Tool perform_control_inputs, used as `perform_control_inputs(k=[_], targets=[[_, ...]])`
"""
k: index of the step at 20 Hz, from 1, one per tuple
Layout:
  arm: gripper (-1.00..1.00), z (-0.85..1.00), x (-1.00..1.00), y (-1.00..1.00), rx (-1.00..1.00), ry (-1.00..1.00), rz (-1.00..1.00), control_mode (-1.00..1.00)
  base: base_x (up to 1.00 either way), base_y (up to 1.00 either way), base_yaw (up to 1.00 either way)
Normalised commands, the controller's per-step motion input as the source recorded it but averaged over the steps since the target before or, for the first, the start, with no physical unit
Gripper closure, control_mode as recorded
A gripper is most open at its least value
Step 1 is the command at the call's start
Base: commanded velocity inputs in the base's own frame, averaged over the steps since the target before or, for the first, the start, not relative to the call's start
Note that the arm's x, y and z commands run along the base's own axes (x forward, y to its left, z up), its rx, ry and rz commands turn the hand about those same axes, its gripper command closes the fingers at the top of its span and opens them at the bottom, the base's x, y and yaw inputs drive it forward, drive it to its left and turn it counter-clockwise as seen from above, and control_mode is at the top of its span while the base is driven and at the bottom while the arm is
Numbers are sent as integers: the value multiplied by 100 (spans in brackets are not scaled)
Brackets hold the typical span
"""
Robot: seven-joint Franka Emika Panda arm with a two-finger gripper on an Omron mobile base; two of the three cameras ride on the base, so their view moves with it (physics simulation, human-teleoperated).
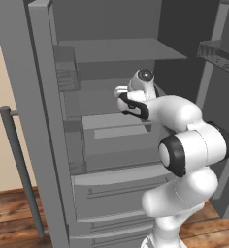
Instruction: Retrieve a lemon from the fridge and place it on the cutting board with the fish.
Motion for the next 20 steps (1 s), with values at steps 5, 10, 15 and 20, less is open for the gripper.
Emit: perform_control_inputs(k=[5, 10, 15, 20], targets=[[-100, -9, 10, 0, 0, 0, 0, -100, 0, 0, 0], [-100, -8, 17, 0, 0, 0, 0, -100, 0, 0, 0], [-100, -8, 15, 0, 0, 0, 0, -100, 0, 0, 0], [-100, -7, 2, 9, 0, 2, 2, -100, 0, 0, 0]])
